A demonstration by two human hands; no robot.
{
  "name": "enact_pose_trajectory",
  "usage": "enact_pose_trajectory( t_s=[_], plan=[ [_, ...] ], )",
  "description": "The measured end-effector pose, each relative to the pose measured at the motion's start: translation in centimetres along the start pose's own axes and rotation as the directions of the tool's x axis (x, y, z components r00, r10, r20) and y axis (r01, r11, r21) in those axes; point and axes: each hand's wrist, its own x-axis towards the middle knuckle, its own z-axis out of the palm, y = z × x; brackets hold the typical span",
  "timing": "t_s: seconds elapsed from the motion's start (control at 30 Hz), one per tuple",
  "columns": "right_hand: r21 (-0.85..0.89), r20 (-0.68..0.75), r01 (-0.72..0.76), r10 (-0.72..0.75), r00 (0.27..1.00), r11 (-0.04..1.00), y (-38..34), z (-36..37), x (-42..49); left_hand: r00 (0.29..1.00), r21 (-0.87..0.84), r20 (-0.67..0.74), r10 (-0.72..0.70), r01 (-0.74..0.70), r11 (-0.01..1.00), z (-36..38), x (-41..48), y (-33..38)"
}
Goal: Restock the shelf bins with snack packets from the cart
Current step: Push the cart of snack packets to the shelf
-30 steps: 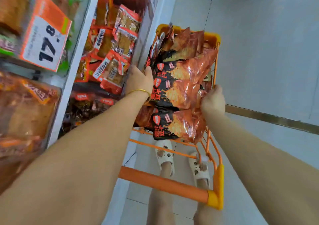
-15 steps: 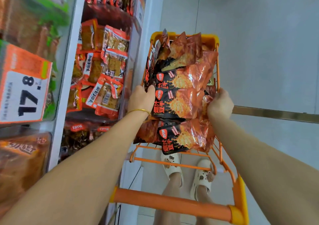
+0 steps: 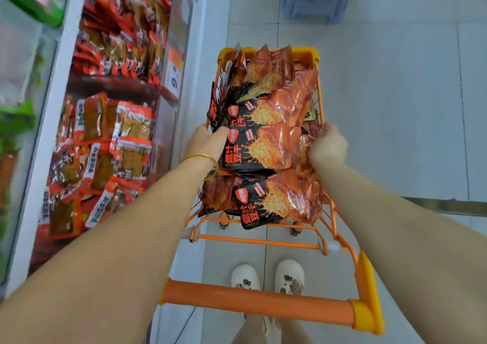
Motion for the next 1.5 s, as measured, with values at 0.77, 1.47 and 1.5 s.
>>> enact_pose_trajectory(
  t_s=[0.77,1.47,1.5],
  plan=[
    [-0.05,0.022,0.044,-0.043,0.999,0.998,-19.1,-2.6,23.4,0.989,-0.006,0.136,-0.052,0.053,0.999,-2.2,19.6,22.5],
    [-0.035,0.106,0.075,-0.071,0.992,0.997,-35.9,-1.9,40.0,0.983,-0.034,0.137,-0.126,0.132,0.991,-6.8,36.0,38.0],
    [-0.037,0.116,0.08,-0.075,0.99,0.996,-36.5,-2.0,40.7,0.982,-0.046,0.136,-0.129,0.136,0.99,-6.9,36.5,38.7]
  ],
)
